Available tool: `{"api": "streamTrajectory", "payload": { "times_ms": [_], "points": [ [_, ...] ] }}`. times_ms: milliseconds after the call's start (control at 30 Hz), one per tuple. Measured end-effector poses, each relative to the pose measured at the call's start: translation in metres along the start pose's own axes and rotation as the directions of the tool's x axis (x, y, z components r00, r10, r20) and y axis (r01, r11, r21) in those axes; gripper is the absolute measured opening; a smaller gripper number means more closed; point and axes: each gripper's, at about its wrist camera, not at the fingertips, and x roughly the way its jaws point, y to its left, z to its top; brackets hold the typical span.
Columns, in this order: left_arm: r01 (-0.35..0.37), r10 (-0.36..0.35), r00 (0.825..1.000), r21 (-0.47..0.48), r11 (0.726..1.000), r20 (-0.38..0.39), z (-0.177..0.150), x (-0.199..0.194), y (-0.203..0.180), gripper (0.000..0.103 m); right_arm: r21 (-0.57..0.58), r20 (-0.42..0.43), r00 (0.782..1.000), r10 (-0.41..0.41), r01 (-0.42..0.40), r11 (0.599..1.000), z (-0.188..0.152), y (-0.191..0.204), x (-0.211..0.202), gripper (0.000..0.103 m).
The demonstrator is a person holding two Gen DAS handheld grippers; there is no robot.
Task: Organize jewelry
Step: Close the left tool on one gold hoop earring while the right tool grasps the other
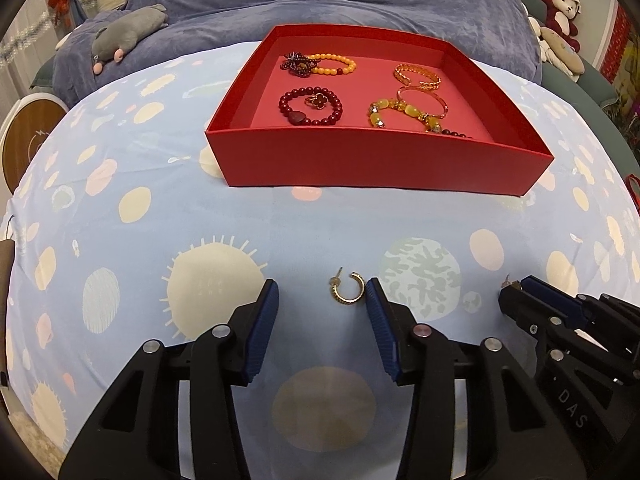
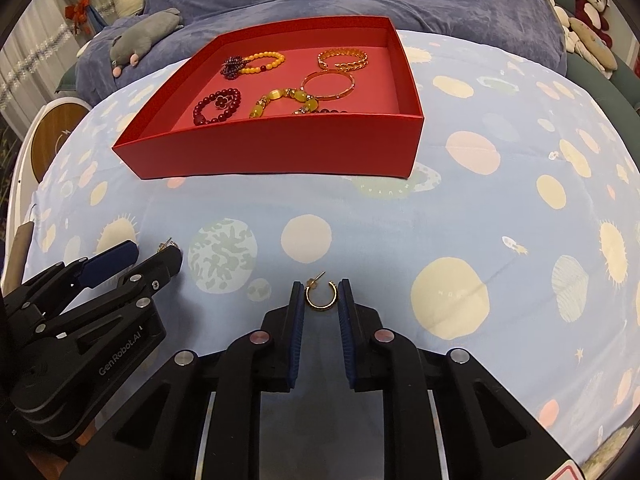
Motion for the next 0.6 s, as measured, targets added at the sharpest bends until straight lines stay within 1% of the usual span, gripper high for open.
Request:
{"api": "streamTrajectory", "payload": {
  "times_ms": [67,100,167,300,433,600],
  "points": [
    [-0.001,0.001,1.000,0.006,1.000,0.003,0.000,0.000,-0.001,0.031,0.000,0.000,1.000,0.000,0.000,1.000,0.000,0.000,0.000,0.016],
    [0.001,-0.001,1.000,0.008,1.000,0.005,0.000,0.000,-0.001,0.029,0.001,-0.001,1.000,0.001,-0.001,1.000,0.000,0.000,0.000,0.016],
    [0.004,-0.005,1.000,0.014,1.000,0.007,0.000,0.000,-0.002,0.018,0.002,-0.002,1.000,0.003,-0.003,1.000,0.000,0.000,0.000,0.016],
    [0.021,-0.021,1.000,0.008,1.000,0.005,0.000,-0.001,-0.001,0.018,0.008,-0.007,1.000,0.011,-0.011,1.000,-0.002,0.000,-0.002,0.016],
    [0.046,-0.046,0.999,-0.027,0.999,-0.004,-0.001,-0.005,0.005,0.018,0.009,-0.004,1.000,0.020,-0.020,1.000,-0.003,0.001,-0.006,0.016],
    [0.055,-0.055,0.998,-0.058,0.997,-0.003,-0.005,-0.015,0.014,0.018,0.005,0.005,0.999,0.034,-0.034,0.999,-0.008,0.002,-0.017,0.016]
  ]
}}
